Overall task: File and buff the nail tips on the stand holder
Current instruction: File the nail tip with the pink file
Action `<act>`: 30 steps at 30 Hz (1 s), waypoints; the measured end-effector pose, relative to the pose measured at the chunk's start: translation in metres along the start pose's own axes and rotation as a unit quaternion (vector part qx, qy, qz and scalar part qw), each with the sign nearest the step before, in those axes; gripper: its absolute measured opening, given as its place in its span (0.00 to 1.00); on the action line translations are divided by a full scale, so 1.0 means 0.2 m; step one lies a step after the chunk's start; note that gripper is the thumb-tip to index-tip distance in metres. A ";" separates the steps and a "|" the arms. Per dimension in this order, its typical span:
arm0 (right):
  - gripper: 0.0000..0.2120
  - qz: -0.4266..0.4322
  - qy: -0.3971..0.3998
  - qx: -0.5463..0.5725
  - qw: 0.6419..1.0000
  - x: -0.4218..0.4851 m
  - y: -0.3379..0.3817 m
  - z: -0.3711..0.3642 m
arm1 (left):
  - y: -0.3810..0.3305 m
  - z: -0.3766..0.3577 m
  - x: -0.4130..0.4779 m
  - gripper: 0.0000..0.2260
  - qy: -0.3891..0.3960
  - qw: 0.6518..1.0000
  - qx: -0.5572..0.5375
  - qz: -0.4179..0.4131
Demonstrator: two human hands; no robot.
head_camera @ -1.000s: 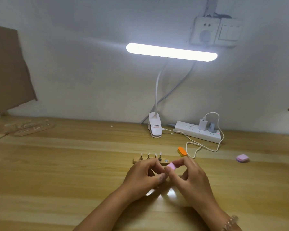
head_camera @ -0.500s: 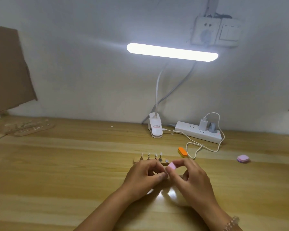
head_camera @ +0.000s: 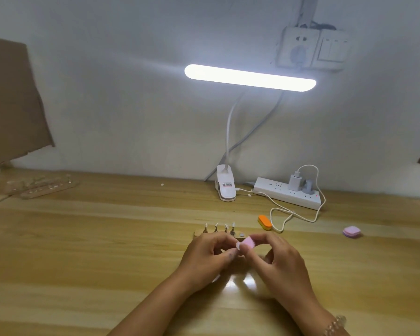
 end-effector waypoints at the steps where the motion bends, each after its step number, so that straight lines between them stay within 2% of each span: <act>1: 0.12 0.010 0.003 -0.009 1.000 -0.01 0.02 0.00 | 0.01 0.00 0.00 0.05 -0.001 1.000 -0.006 0.004; 4: 0.16 0.049 0.027 -0.026 0.998 -0.03 0.08 -0.04 | 0.01 0.01 0.00 0.08 -0.005 1.000 -0.018 0.009; 7: 0.15 0.006 -0.007 -0.017 1.000 0.00 0.01 0.00 | 0.00 0.01 0.00 0.08 -0.010 1.000 -0.009 0.000; 11: 0.16 0.055 0.012 -0.042 0.998 -0.03 0.08 -0.03 | -0.02 0.03 0.00 0.10 -0.016 1.000 0.014 -0.011; 15: 0.17 0.013 -0.033 -0.014 0.999 0.00 0.01 0.02 | -0.03 0.02 0.00 0.09 -0.005 1.000 0.016 -0.011; 17: 0.16 0.039 -0.022 -0.039 0.998 -0.02 0.05 0.01 | -0.04 0.01 -0.01 0.12 0.007 1.000 0.024 -0.017; 20: 0.14 0.050 0.004 -0.022 0.999 -0.02 0.07 -0.02 | -0.05 0.00 0.00 0.09 0.012 0.998 0.057 -0.020; 23: 0.12 0.018 -0.028 -0.005 0.999 0.00 0.01 0.02 | -0.05 -0.01 0.00 0.06 0.020 0.996 0.081 -0.035; 26: 0.14 0.065 -0.011 -0.022 0.998 -0.02 0.09 -0.01 | -0.05 -0.01 0.00 0.08 0.019 0.995 0.095 -0.040; 30: 0.11 0.000 -0.022 -0.002 1.000 0.00 0.00 0.02 | -0.04 -0.01 0.00 0.06 0.011 0.993 0.113 -0.038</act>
Point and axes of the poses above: each hand's wrist, its own x-axis towards the middle knuckle, its own z-axis out of the back of the hand, y = z × x, the point moved 9 cm from there along x, towards the middle knuckle, and after that the axes turned 5 degrees about y, right-handed, at the moved point
